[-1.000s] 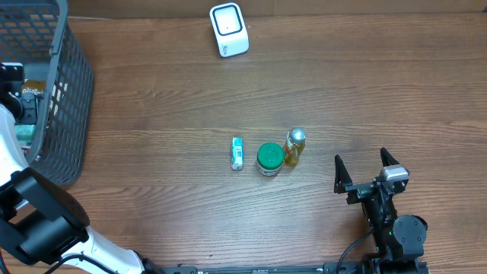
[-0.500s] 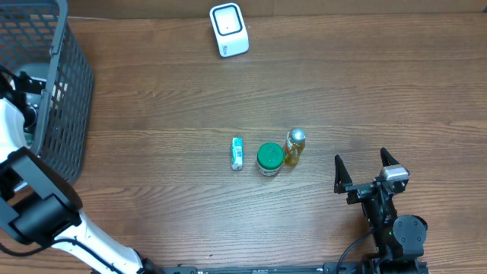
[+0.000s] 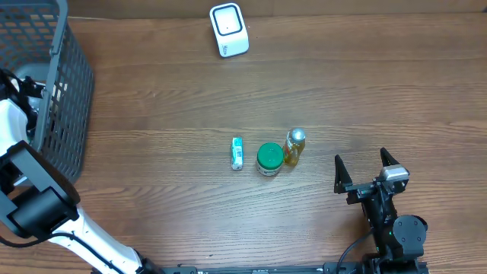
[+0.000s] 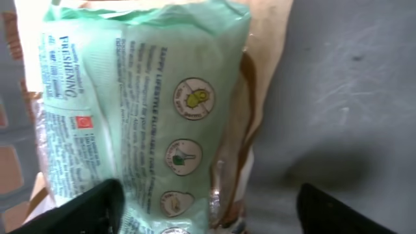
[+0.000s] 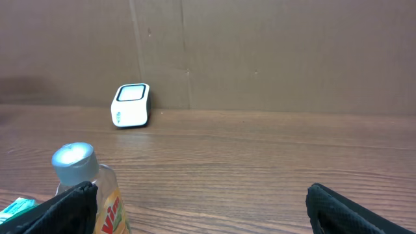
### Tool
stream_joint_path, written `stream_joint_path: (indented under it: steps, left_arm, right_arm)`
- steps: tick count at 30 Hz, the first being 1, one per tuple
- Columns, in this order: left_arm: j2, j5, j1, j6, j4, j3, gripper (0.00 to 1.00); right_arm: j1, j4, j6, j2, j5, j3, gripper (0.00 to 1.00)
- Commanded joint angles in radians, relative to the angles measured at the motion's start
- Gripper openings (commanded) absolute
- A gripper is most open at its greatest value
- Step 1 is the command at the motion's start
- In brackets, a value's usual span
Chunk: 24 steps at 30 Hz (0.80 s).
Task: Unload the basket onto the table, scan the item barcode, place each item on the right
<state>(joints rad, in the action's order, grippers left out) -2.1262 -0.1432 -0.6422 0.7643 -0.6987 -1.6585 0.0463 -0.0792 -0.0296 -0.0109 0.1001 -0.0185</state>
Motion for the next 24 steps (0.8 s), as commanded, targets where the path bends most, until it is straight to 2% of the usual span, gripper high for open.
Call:
stream_joint_path:
  steps: [1, 3, 17, 20, 21, 22, 24]
  left_arm:
    - [-0.062, -0.021, -0.048, -0.029, -0.016, 0.010, 0.79]
    - [-0.062, -0.020, -0.063, -0.075, -0.005, 0.010, 0.71]
    - [-0.062, 0.027, -0.072, -0.102, 0.004, 0.014, 0.74]
    - [-0.062, 0.060, -0.064, -0.126, 0.005, 0.014, 0.84]
    - [-0.061, 0.048, -0.058, -0.126, 0.005, 0.013, 0.93]
    - [-0.058, 0.026, -0.052, -0.126, 0.005, 0.010, 0.97]
    - [-0.050, -0.026, -0.038, -0.126, 0.006, -0.001, 0.99]
  right_arm:
    - [-0.002, 0.005, -0.005, 0.008, -0.001, 0.011, 1.00]
    - [-0.002, 0.005, -0.005, 0.008, -0.001, 0.011, 1.00]
    - [-0.002, 0.005, -0.005, 0.008, -0.001, 0.011, 1.00]
    - [-0.002, 0.005, -0.005, 0.008, -0.002, 0.011, 1.00]
    - [-0.002, 0.005, -0.005, 0.008, -0.001, 0.011, 1.00]
    - [-0.002, 0.005, -0.005, 0.008, -0.001, 0.011, 1.00]
    - [-0.002, 0.005, -0.005, 0.008, -0.002, 0.011, 1.00]
